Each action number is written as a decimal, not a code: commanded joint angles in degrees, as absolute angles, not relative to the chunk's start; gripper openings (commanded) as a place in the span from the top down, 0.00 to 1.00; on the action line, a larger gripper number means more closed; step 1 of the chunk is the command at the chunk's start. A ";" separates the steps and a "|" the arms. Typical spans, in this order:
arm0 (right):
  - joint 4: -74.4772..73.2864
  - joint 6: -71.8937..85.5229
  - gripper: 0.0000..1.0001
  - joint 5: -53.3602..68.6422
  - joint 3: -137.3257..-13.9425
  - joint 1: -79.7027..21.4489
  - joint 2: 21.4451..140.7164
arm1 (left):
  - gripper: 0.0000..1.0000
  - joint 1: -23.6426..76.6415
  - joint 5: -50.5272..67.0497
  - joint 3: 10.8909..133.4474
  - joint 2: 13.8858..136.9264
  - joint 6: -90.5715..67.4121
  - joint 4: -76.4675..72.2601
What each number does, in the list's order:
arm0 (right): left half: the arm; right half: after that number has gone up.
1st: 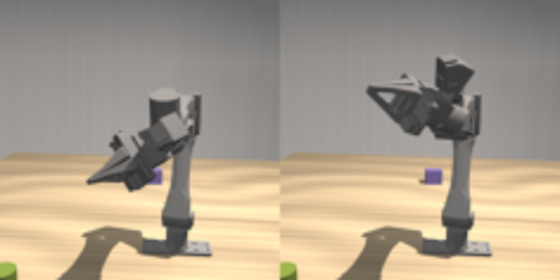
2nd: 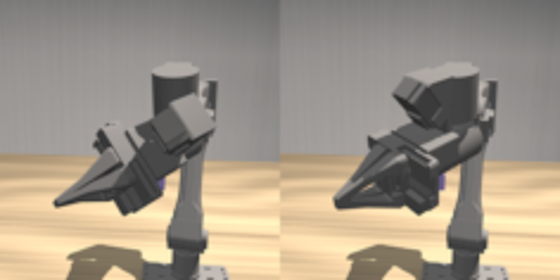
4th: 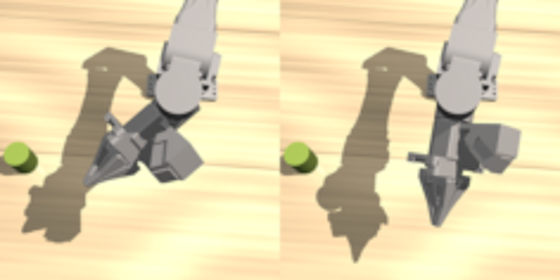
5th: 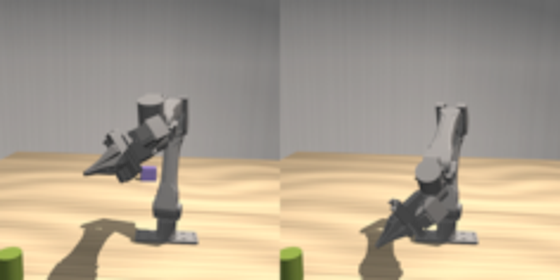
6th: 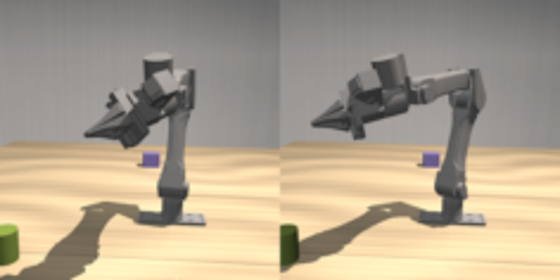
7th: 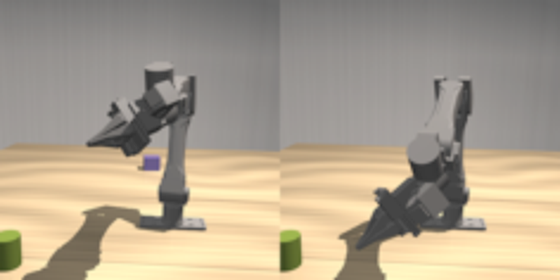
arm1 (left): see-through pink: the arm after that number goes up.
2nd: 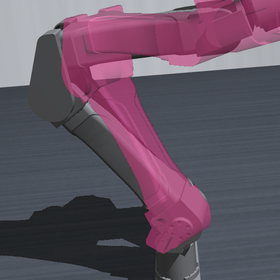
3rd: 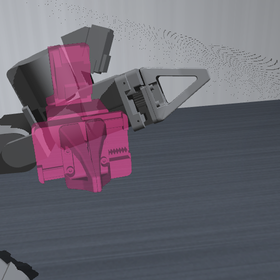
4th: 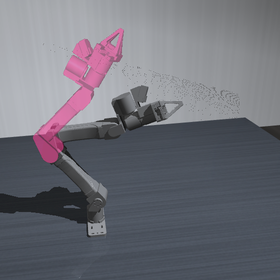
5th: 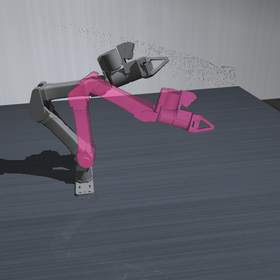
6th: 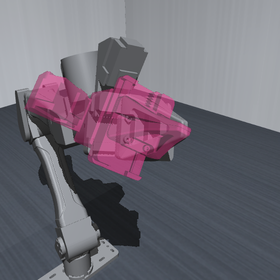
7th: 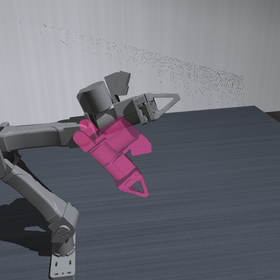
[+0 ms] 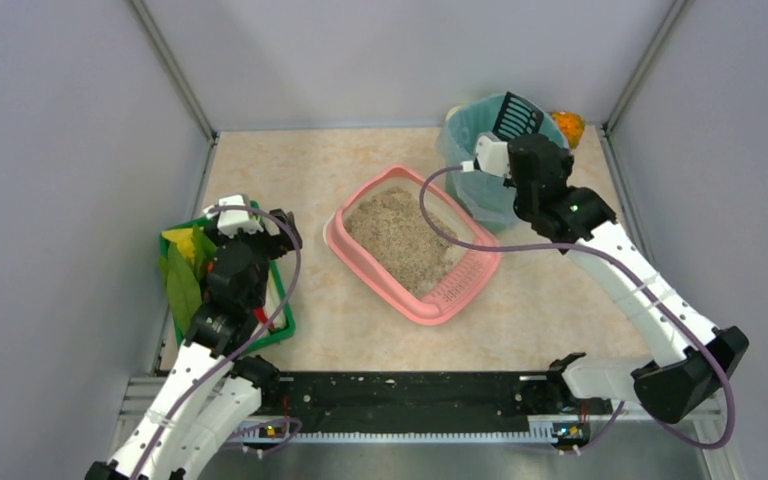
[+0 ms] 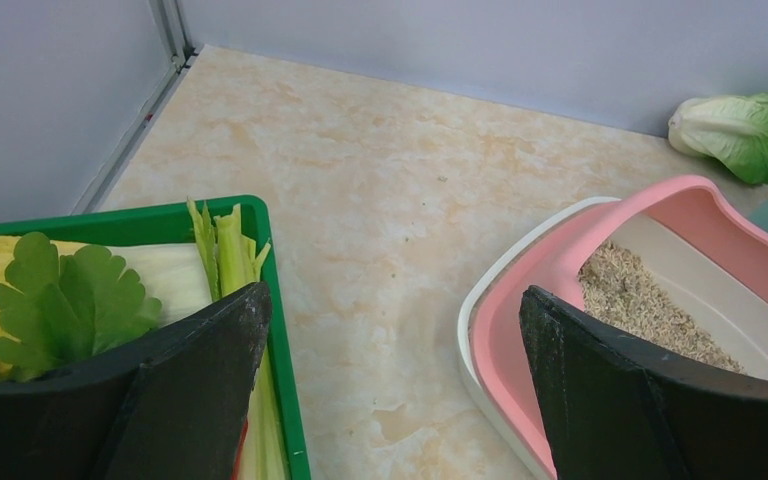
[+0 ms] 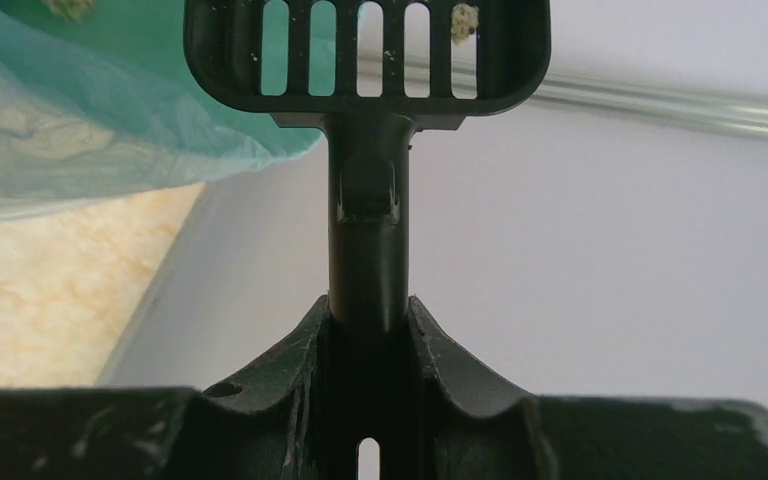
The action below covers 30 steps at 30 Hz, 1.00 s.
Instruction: Clean the litter box
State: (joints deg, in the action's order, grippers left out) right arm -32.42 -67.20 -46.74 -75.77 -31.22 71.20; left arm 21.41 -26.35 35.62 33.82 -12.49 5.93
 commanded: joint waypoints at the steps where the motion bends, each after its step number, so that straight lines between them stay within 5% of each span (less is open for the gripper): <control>1: -39.29 -51.53 1.00 -40.37 -84.47 -30.61 69.27 | 0.01 21.35 -24.61 35.23 34.49 -13.17 2.98; 16: -54.95 -25.92 1.00 -16.40 -100.20 -31.19 69.46 | 0.01 21.25 -14.46 46.87 44.58 -17.73 10.54; 30: -51.00 -13.17 1.00 2.42 -84.20 -31.84 61.95 | 0.08 21.31 1.67 71.11 75.45 -16.24 32.99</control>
State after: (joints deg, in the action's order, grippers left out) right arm -54.50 -17.37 -4.01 -86.15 -31.40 65.23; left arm 21.41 -2.11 66.22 69.67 -17.41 24.40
